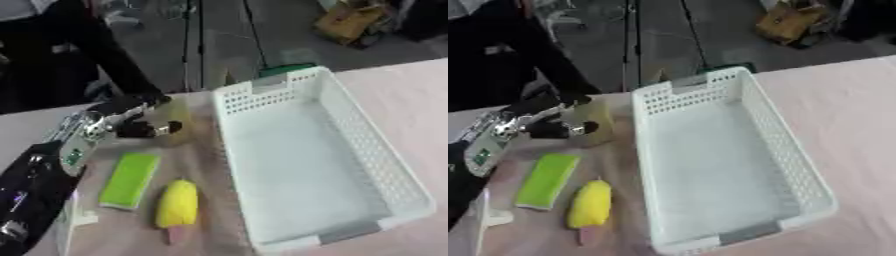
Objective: Pick up objects on the table and place them in the box.
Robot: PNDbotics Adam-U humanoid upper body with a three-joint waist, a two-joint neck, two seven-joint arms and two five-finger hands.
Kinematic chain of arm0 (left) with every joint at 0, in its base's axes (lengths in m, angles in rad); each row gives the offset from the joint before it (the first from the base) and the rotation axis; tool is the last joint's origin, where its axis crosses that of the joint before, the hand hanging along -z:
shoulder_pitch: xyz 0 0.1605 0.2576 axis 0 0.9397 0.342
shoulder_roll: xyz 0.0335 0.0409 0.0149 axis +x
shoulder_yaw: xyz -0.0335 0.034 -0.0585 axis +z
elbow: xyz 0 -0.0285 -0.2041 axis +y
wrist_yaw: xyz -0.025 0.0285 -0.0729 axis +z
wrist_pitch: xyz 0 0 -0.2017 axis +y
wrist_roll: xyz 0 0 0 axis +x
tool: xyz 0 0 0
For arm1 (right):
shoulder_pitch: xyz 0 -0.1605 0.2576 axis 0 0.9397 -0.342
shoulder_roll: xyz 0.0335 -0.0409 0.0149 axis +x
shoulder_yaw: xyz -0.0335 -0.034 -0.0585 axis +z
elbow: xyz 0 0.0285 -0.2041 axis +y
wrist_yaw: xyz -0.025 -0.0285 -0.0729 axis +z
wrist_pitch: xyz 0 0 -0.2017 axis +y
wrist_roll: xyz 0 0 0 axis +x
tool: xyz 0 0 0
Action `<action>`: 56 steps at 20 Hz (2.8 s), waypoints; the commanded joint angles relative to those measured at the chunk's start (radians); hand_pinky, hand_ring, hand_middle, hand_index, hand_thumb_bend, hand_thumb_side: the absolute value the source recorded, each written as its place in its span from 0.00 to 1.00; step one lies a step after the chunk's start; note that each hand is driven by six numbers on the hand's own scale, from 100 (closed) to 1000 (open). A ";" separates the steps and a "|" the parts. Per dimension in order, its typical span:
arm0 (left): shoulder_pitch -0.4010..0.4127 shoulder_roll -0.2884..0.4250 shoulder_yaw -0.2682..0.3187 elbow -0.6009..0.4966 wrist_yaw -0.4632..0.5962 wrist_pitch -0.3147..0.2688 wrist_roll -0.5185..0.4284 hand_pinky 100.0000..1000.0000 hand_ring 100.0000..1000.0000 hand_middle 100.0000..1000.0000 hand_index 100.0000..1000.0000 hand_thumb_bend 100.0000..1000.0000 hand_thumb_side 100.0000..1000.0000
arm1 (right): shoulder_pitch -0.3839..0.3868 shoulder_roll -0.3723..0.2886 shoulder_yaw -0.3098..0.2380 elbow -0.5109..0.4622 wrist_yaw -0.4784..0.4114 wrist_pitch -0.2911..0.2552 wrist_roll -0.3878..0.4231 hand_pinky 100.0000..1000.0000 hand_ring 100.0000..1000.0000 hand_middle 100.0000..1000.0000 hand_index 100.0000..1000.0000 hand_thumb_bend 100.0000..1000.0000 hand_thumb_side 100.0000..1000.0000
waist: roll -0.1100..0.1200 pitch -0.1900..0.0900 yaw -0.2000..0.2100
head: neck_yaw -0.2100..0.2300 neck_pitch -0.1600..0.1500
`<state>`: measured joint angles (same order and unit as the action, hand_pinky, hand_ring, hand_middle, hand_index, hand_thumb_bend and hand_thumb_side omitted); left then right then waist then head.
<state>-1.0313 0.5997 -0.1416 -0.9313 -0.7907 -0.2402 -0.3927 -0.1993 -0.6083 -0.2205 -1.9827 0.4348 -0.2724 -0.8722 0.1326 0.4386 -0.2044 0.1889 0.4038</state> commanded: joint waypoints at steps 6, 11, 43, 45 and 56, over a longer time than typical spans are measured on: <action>-0.012 0.004 -0.007 0.014 -0.015 -0.010 -0.039 1.00 1.00 1.00 1.00 0.65 0.99 | 0.001 -0.009 -0.007 -0.017 0.002 -0.004 -0.009 0.82 0.82 0.67 0.60 0.00 1.00 | -0.008 -0.018 0.002 | 0.000 0.003; -0.020 0.002 -0.010 0.009 -0.022 -0.012 -0.041 1.00 1.00 1.00 1.00 0.66 0.97 | -0.001 -0.009 -0.006 -0.017 -0.005 -0.004 -0.005 0.82 0.82 0.67 0.60 0.00 1.00 | -0.006 -0.022 0.002 | 0.001 0.003; -0.019 -0.009 -0.007 0.019 -0.020 0.054 0.076 0.65 0.47 0.46 0.75 0.26 0.81 | 0.020 0.014 -0.015 -0.017 -0.003 0.008 -0.026 0.82 0.82 0.65 0.58 0.00 1.00 | -0.012 -0.033 0.000 | -0.002 0.000; -0.020 -0.008 -0.008 0.015 -0.001 0.056 0.094 0.63 0.45 0.45 0.74 0.25 0.79 | 0.025 0.017 -0.016 -0.017 -0.003 0.010 -0.026 0.82 0.81 0.65 0.58 0.00 1.00 | -0.013 -0.036 0.003 | -0.004 0.002; -0.024 0.000 -0.022 -0.014 0.071 0.062 0.173 0.55 0.38 0.38 0.67 0.17 0.67 | 0.031 0.020 -0.019 -0.017 -0.006 0.021 -0.029 0.81 0.81 0.65 0.58 0.00 1.00 | -0.015 -0.051 0.006 | -0.009 0.005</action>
<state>-1.0393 0.5771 -0.1652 -0.9212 -0.7326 -0.1792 -0.2318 -0.1667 -0.5732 -0.2273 -1.9827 0.4303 -0.2482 -0.8926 0.1275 0.4193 -0.1977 0.1829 0.4083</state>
